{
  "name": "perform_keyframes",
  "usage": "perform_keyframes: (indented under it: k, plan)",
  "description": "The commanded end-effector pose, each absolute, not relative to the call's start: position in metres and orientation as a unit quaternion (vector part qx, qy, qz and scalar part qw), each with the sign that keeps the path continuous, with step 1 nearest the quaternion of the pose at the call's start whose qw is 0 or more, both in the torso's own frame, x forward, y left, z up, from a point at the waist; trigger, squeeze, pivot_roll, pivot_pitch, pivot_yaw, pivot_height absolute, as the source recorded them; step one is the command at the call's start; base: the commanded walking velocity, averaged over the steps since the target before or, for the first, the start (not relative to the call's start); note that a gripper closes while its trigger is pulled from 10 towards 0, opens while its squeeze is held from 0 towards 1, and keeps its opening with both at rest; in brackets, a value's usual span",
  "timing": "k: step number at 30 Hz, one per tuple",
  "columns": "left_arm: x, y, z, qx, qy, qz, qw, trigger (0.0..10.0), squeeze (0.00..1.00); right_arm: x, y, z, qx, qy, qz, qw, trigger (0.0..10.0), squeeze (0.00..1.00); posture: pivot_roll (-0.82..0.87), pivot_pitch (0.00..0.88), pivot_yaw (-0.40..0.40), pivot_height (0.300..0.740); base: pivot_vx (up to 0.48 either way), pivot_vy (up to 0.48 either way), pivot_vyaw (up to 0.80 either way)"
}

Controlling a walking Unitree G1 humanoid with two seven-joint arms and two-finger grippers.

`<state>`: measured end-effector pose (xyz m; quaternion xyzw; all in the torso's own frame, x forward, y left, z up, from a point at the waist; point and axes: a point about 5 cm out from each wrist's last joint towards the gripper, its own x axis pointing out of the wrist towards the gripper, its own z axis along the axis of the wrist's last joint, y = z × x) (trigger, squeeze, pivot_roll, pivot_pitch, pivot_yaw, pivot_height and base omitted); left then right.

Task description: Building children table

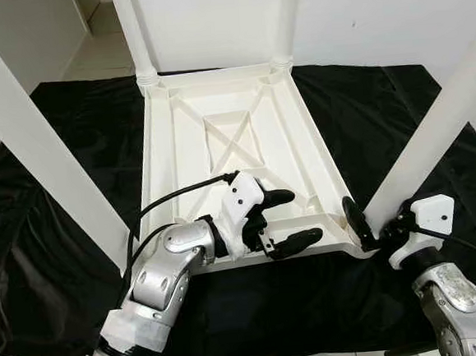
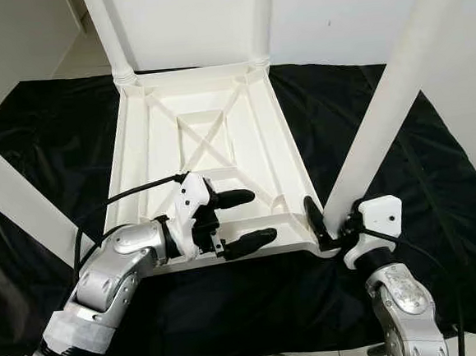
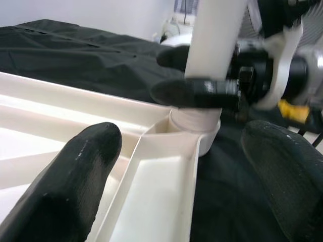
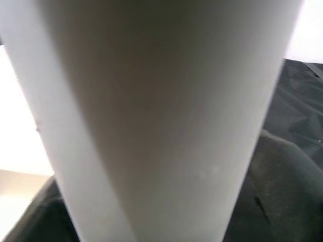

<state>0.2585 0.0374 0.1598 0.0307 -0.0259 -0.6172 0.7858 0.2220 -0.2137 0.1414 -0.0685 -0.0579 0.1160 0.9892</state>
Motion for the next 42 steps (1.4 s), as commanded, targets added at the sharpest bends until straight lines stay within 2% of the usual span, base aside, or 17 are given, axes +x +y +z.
perform_keyframes:
  k: [1,2,3,15,16,17,18,22,23,27,29,31,37,42]
  plan:
    - [0.26,0.038,0.156,0.039,-0.024,-0.597,0.801,10.0,0.0,0.224,-0.212,0.14,-0.073,-0.054,0.124,0.988,3.7,0.0,-0.06,0.055,0.014,0.74,0.0,0.0,0.0]
    - [0.26,0.039,0.155,0.044,-0.025,-0.596,0.801,10.0,0.0,0.225,-0.211,0.14,-0.073,-0.053,0.127,0.988,3.7,0.0,-0.06,0.055,0.014,0.74,0.0,0.0,0.0]
    - [0.262,0.04,0.154,0.044,-0.019,-0.594,0.803,10.0,0.0,0.225,-0.21,0.141,-0.073,-0.052,0.135,0.987,0.0,0.0,-0.05,0.051,0.009,0.74,0.0,0.0,0.0]
    - [0.264,0.039,0.155,0.038,-0.008,-0.591,0.806,10.0,0.0,0.223,-0.209,0.141,-0.076,-0.045,0.141,0.986,0.0,0.0,-0.06,0.045,0.009,0.74,0.0,0.0,0.0]
    - [0.261,0.034,0.154,0.049,-0.017,-0.591,0.805,10.0,0.0,0.224,-0.205,0.142,-0.073,-0.047,0.116,0.989,3.4,0.0,-0.06,0.044,0.011,0.74,0.0,0.0,0.0]
    - [0.261,0.034,0.154,0.049,-0.017,-0.591,0.805,10.0,0.0,0.224,-0.205,0.142,-0.073,-0.047,0.116,0.989,3.4,0.0,-0.06,0.044,0.011,0.74,0.0,0.0,0.0]
    - [0.262,0.03,0.155,0.035,-0.017,-0.583,0.811,10.0,0.0,0.225,-0.201,0.142,-0.069,-0.044,0.088,0.993,10.0,0.0,-0.07,0.047,0.012,0.74,0.0,0.0,0.0]
    - [0.264,0.029,0.156,0.019,-0.012,-0.578,0.815,10.0,0.0,0.227,-0.2,0.14,-0.061,-0.038,0.055,0.996,10.0,0.0,-0.07,0.047,0.013,0.74,0.0,0.0,0.0]
    - [0.268,0.028,0.154,0.034,-0.011,-0.569,0.821,10.0,0.0,0.229,-0.204,0.137,-0.043,-0.034,-0.026,0.998,10.0,0.0,-0.07,0.052,0.017,0.74,0.0,0.0,0.0]
    - [0.269,0.028,0.153,0.041,-0.011,-0.565,0.824,10.0,0.0,0.23,-0.205,0.137,-0.035,-0.033,-0.058,0.997,10.0,0.0,-0.07,0.052,0.017,0.74,0.0,0.0,0.0]
    - [0.272,0.028,0.154,0.043,-0.012,-0.559,0.828,10.0,0.0,0.23,-0.205,0.132,-0.004,-0.018,-0.163,0.987,10.0,0.0,-0.07,0.054,0.019,0.74,0.0,0.0,0.0]
    - [0.273,0.028,0.154,0.044,-0.015,-0.556,0.83,10.0,0.0,0.229,-0.198,0.127,0.014,-0.002,-0.224,0.974,10.0,0.0,-0.07,0.054,0.019,0.74,0.0,0.0,0.0]
    - [0.274,0.028,0.155,0.048,-0.017,-0.555,0.83,10.0,0.0,0.233,-0.181,0.124,0.024,0.003,-0.244,0.969,10.0,0.0,-0.07,0.052,0.019,0.74,0.0,0.0,0.0]
    - [0.273,0.026,0.156,0.048,-0.02,-0.552,0.832,10.0,0.0,0.239,-0.162,0.125,0.031,0.002,-0.214,0.976,10.0,0.0,-0.07,0.05,0.02,0.74,0.0,0.0,0.0]
